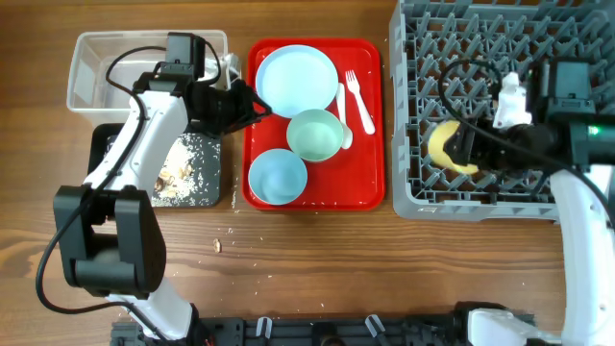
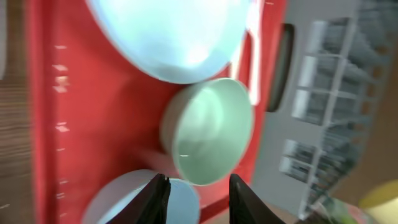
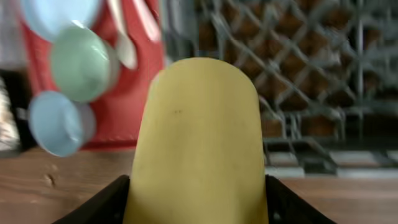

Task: Sort waste into correct bins and load items into the dishwasher rack
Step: 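Place the yellow cup into the dish rack with the right gripper, then grasp the light-blue bowl on the red tray with the right gripper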

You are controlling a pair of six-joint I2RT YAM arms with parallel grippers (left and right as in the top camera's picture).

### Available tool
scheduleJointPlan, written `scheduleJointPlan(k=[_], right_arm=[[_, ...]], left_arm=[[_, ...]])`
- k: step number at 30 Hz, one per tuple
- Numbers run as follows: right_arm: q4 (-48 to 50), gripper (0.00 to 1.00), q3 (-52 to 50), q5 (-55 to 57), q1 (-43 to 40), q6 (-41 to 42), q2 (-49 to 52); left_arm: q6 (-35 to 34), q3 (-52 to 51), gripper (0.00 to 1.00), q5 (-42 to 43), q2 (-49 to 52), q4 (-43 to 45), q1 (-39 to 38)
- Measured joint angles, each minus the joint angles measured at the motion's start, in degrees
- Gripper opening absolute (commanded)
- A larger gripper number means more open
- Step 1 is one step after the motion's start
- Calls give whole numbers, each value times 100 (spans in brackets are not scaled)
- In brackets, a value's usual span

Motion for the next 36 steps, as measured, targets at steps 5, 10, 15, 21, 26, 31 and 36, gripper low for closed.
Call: scheduleJointPlan(k=[5,10,15,21,26,31,36], right_arm=[[-291,42,11,374,11,-2,997],[-271,58,11,437,245,-46,1572],[-184,73,11,439,557,-48,1958],[-151,77,11,439,579,-22,2041],[-264,77,396,409,579,-24,2039],[57,77,1058,-35,647,-68,1781],[343,78,1104,-236,870,-68,1639]], left_arm=[[0,0,32,-435,0,-125,0],[0,0,32,-529,0,-133,0],[0,0,31,-544,0,-157,0],[0,0,31,-546,0,-192,0],[0,0,27,-546,0,-195,0],[70,4,26,-562,0,-275,-31],[332,7,28,-828,0,-750,-570]])
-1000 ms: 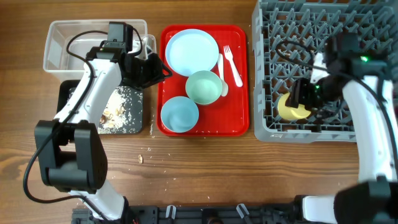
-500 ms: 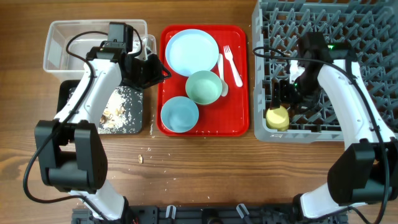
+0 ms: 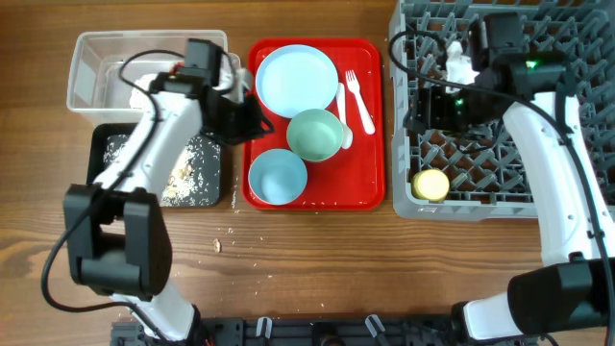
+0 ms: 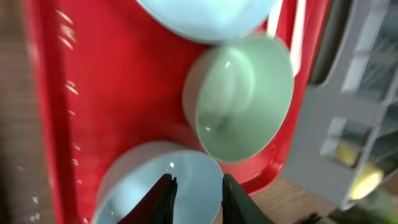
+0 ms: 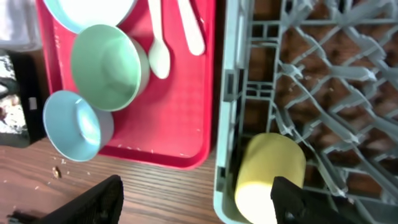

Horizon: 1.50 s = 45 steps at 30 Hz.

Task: Sort waste into correct bins and load items into the dishwasher rack
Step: 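Grasp the light-blue bowl on the red tray with the right gripper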

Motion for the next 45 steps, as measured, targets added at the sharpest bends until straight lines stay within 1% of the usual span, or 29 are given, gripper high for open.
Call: scheduleJointPlan(k=[5,7,9,13,17,22,25,29,31,32,33,35,36,38,39,40,45], right_arm=[[85,78,0,-142,0,0,0],[249,77,0,-326,15,2,0],[549,77,-9,-428,118,72,0],[1344,76,-348,-549,855,501,0],[1954,76,-874,-310,1825,1276,7],[2319,67,-1252,-90,2590,1947,282],[2553,61,-1300,-87,2889,2153,822],[2791,52,-1309,-310,3115,2275,1615],[2811,43,-1311,-470,3150,2308,1961],[2813,32,-1322,-527,3147,2332,2057],[2813,24,-1338,-586,3132,2323,2116],[2815,6,-1355,-645,3101,2363,2127],[2828,4,-1355,-667,3088,2345,2127],[2835,4,-1355,-710,3071,2352,2127],[2848,4,-1353,-719,3069,2382,2127],[2839,5,-1353,-741,3067,2391,2127],[2809,4,-1353,-748,3067,2297,2107]], left_arm=[[52,2,28,-905,0,-214,-1029],[-2,2,25,-1143,0,-210,-1237],[-94,2,23,-1303,0,-210,-1268],[-170,2,24,-1600,-48,-334,-1010],[-195,2,31,-2186,-435,-592,-719],[-203,15,32,-2710,-1156,-643,-234],[-201,24,32,-2824,-1241,-656,192],[-184,24,37,-2887,-1237,-662,710],[-181,24,43,-2892,-1237,-662,940],[-166,24,48,-2894,-1237,-662,1010],[-170,24,55,-2896,-1237,-662,1113],[-129,24,67,-2911,-1237,-660,1233],[-129,24,74,-2929,-1237,-662,1272],[-155,24,86,-2929,-1237,-662,1296],[-136,24,98,-2931,-1237,-662,1296],[-157,24,100,-2931,-1237,-662,1294],[-140,24,100,-2931,-1237,-662,1296]])
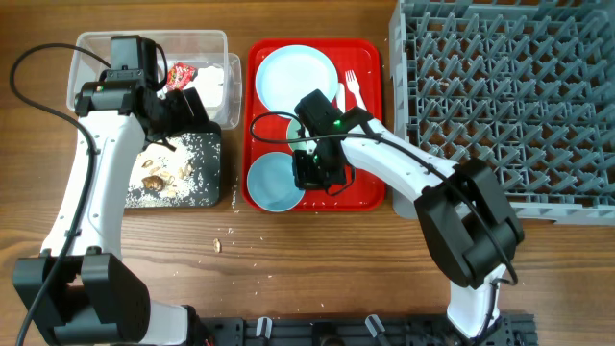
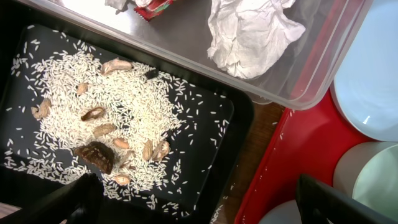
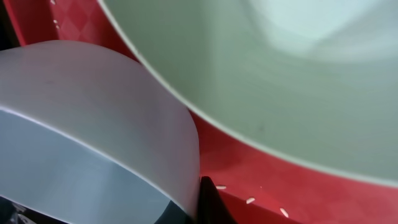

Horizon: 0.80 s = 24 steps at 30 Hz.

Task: Sort waste into correct bins and load items into the dishwasher rack
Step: 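Grasp the light-blue bowl on the red tray with the right gripper, then place the light-blue bowl into the dish rack with the right gripper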

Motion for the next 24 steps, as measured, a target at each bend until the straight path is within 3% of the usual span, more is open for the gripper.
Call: scheduleJointPlan(k=[4,10,14,18,24], right_arm=[[-479,4,2,37,2,-313,-466],[-691,5,221,883,-245,-476,-2326],[-769,4,350,1818,-1386,-599,-3296],[-1014,4,752,2450,-2159,-833,-3115],[-1099,4,2164,4148,-2461,-1056,-2052]], left_arm=[[0,0,100,0,0,0,0],[0,0,100,0,0,0,0],[0,0,100,0,0,0,0],[0,0,100,0,0,0,0],[0,0,100,0,0,0,0]])
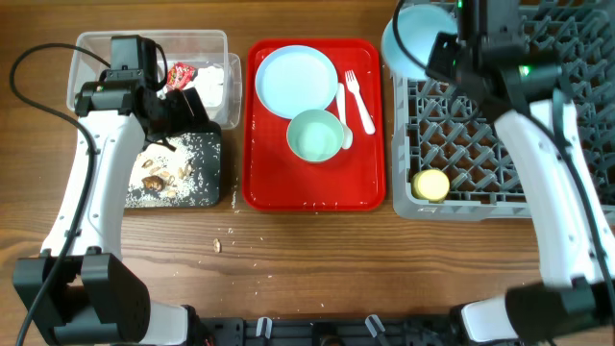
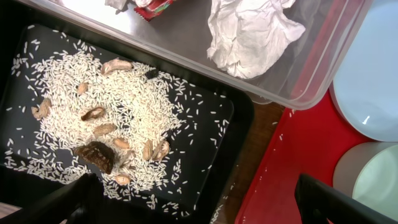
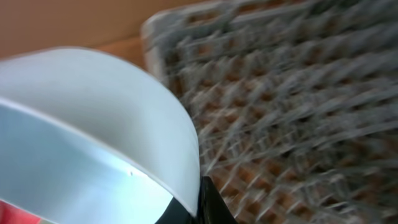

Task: Sort waste into correct bins and load items into the dishwasher rack
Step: 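Place the light-blue bowl into the dish rack with the right gripper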

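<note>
My right gripper (image 1: 448, 54) is shut on the rim of a light blue bowl (image 1: 413, 38), held over the far left corner of the grey dishwasher rack (image 1: 500, 197). In the right wrist view the bowl (image 3: 81, 137) fills the left side and the rack (image 3: 298, 93) is blurred behind it. A yellow cup (image 1: 431, 184) lies in the rack's front left. The red tray (image 1: 269, 187) carries a blue plate (image 1: 296, 72), a green bowl (image 1: 315, 135), a white fork (image 1: 360, 91) and a spoon (image 1: 343, 108). My left gripper (image 2: 202, 208) hangs open over the black tray's right edge.
A black tray (image 2: 230, 124) holds rice and food scraps (image 2: 106, 130). Behind it a clear bin (image 2: 323, 56) holds crumpled paper (image 2: 252, 31) and a red wrapper (image 2: 149, 7). A few crumbs (image 1: 217, 245) lie on the wooden table in front.
The blue bowl has left the red tray and is now held by my right gripper above the rack's far left corner. The left arm has not moved.
First my right gripper held the yellow cup over the rack while the left hovered at the tray's bowls. Then the cup lay in the rack with the right gripper open. Later the left was at the bins and the right gripped the blue bowl, now over the rack.
</note>
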You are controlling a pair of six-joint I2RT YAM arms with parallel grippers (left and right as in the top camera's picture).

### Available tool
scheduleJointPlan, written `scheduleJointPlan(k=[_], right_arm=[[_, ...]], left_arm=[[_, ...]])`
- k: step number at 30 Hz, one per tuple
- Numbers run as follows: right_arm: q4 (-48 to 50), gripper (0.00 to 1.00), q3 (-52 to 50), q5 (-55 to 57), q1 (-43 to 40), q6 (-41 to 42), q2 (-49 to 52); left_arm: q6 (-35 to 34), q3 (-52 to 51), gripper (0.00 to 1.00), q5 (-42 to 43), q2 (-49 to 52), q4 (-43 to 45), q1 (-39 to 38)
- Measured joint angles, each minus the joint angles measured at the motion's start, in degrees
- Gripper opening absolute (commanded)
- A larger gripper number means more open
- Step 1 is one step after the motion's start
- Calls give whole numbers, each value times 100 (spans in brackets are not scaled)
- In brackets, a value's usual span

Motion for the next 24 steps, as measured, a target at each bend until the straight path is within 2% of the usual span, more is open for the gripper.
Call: scheduleJointPlan(k=[4,6,10,13,17,21,23,24], right_arm=[[815,4,120,1532,-144,-74,1099],[1674,4,114,2240,-170,-234,1709],[3121,4,116,2988,-168,-763,2439],[3679,4,116,3215,-168,-1130,2754],[4190,4,116,3418,-168,-1631,3038],[4087,6,116,3456,-149,-1943,3147],[3910,12,120,3464,-109,-2026,3147],[3700,20,125,3458,-68,-2083,3147]], left_arm=[[0,2,100,2,0,-4,0],[0,2,100,0,2,2,-2],[0,0,100,4,0,-15,0],[0,0,100,2,0,-11,0],[0,0,100,0,2,-7,0],[0,2,100,2,2,-7,0],[0,0,100,0,0,-7,0],[0,0,100,0,0,-7,-2]])
